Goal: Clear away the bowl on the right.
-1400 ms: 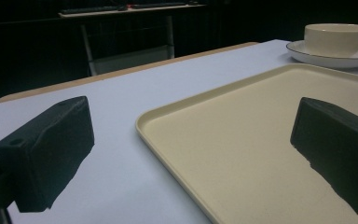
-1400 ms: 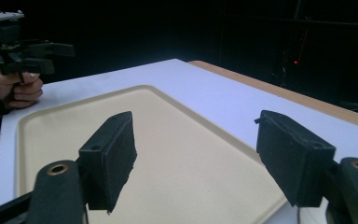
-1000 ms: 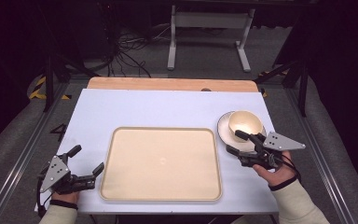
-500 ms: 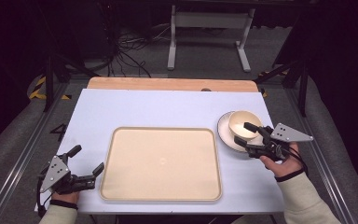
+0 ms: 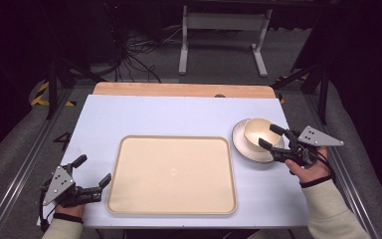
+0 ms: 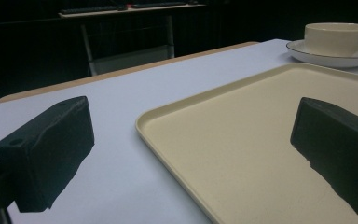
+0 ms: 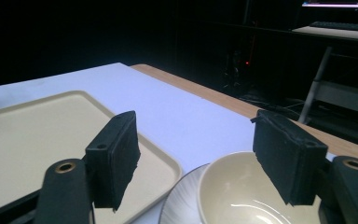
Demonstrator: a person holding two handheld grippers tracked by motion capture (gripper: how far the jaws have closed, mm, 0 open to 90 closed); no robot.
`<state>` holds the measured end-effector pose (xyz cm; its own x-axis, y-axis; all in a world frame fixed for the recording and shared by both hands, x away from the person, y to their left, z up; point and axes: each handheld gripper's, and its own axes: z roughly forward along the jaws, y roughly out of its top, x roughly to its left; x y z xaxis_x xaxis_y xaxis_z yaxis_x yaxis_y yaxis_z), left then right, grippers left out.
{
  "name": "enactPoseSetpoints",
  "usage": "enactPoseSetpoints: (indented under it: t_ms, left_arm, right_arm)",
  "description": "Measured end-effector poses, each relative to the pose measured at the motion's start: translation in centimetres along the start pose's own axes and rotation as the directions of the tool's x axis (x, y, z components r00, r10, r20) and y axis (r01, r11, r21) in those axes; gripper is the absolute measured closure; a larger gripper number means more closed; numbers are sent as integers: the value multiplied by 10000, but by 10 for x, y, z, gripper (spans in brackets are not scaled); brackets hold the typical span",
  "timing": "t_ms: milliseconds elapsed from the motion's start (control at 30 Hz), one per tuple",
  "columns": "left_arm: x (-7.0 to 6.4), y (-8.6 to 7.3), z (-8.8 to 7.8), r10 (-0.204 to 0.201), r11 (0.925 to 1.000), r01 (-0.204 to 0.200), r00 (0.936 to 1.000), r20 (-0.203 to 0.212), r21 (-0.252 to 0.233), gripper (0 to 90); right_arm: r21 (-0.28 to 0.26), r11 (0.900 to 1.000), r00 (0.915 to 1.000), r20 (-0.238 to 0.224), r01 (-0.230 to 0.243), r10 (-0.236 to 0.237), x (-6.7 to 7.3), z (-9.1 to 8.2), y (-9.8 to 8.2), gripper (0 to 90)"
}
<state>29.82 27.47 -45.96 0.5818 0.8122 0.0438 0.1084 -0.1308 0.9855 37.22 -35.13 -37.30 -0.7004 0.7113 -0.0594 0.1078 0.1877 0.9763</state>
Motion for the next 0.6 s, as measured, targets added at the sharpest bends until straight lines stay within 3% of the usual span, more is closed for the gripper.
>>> enactPoseSetpoints:
  t_ms: [300, 600]
  left_arm:
    - [0, 0, 0, 49, 10000, -49, 10000, 5, 0, 2]
    - [0, 0, 0, 56, 10000, -56, 10000, 7, 13, 2]
  right_arm:
    - [26, 9999, 9985, 538, 105, -106, -20, -6, 4, 297]
    - [108, 9999, 9967, 806, -83, 74, -36, -11, 4, 299]
